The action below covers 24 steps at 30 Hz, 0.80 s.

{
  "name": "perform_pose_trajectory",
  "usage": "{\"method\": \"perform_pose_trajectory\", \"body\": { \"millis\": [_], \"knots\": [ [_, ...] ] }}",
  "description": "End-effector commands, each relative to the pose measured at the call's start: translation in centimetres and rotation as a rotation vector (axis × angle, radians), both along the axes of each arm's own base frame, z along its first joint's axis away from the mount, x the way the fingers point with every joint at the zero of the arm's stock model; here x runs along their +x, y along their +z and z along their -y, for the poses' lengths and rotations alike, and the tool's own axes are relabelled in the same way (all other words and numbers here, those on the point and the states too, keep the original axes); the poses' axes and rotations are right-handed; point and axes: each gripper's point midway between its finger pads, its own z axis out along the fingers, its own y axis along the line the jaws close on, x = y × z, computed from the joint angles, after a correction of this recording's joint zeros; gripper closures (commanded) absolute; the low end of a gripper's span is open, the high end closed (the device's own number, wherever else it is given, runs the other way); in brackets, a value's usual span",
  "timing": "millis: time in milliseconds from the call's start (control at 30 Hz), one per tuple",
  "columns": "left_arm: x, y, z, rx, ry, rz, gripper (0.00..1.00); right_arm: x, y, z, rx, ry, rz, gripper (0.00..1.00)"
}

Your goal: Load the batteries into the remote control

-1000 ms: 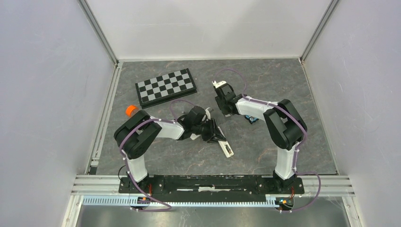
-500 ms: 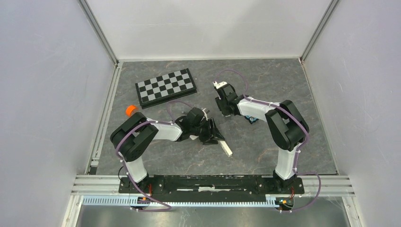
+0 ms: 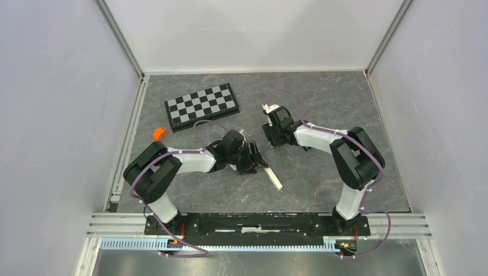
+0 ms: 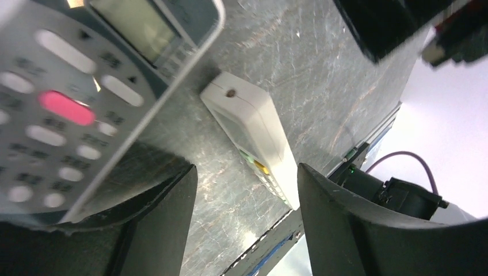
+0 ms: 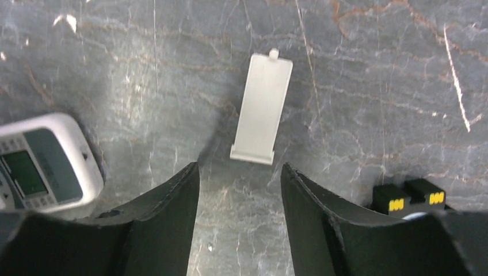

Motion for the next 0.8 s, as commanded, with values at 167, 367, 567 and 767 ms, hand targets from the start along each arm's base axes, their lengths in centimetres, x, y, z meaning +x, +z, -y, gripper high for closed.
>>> {"method": "perform_pose_trajectory", "body": {
  "millis": [167,367,567,767],
  "knots": [
    [2.8,-5.6,-7.7,0.267,0.123,0.001,0.32,-1.6,2.8,-0.2,0.110,-0.004,0.038,0.40],
    [6.3,-5.6,-8.6,0.282,0.165,0.034,0.33,-4.9,3.5,0.7,0.179,0.005,0.030,0.38],
    [6.9,-4.8,-7.8,0.241,0.141,0.043,0.35,-9.7,4.6,-1.0,0.331,0.168,0.010,0.41],
    [6.3,-3.6,-7.4,0.199,0.124,0.046,0.35,-12.9,3.9,-3.1,0.373,0.280,-0.011,0.49]
  ]
}}
